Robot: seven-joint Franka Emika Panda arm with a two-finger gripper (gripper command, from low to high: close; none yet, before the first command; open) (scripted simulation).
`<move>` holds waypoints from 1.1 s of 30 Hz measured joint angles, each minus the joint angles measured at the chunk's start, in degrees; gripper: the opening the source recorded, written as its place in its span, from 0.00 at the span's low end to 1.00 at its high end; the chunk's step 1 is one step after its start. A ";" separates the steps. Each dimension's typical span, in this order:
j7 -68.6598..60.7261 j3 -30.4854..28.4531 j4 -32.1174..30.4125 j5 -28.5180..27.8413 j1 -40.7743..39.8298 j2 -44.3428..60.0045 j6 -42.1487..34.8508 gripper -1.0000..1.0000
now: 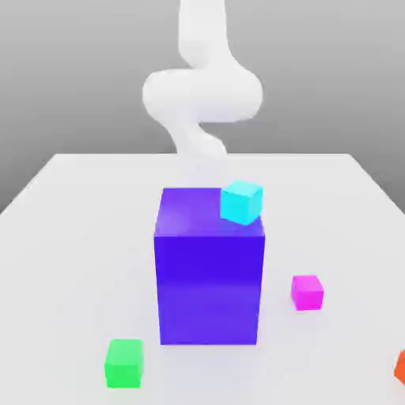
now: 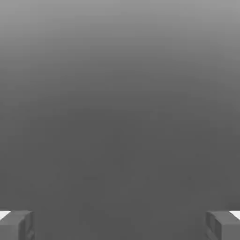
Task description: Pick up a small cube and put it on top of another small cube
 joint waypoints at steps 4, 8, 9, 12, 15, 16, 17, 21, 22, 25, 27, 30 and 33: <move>-10.39 -0.17 -6.36 -0.05 6.71 7.92 6.07 0.50; -20.63 -0.20 -12.58 -0.01 13.15 15.72 12.06 0.50; -23.29 -0.13 -14.15 0.08 14.71 17.71 13.56 0.50; -31.40 0.33 -18.90 0.40 19.25 23.76 18.15 0.50; -39.14 1.01 -23.51 0.69 23.40 29.52 22.56 0.50; -41.70 1.41 -25.04 0.75 24.61 31.42 24.00 0.50; -44.25 1.81 -26.56 0.84 25.81 33.32 25.47 0.50; -51.79 3.52 -31.17 0.13 28.93 41.05 31.48 0.50; -51.89 3.50 -31.18 -0.45 29.08 43.09 33.13 0.50; -50.92 2.41 -30.36 -2.44 29.99 49.30 38.15 0.50; -50.48 1.15 -29.63 -3.06 31.14 53.44 41.54 0.50; -50.42 0.35 -29.03 -3.11 31.95 56.72 44.21 0.00; -50.37 0.35 -29.03 -3.17 31.94 56.71 44.13 0.00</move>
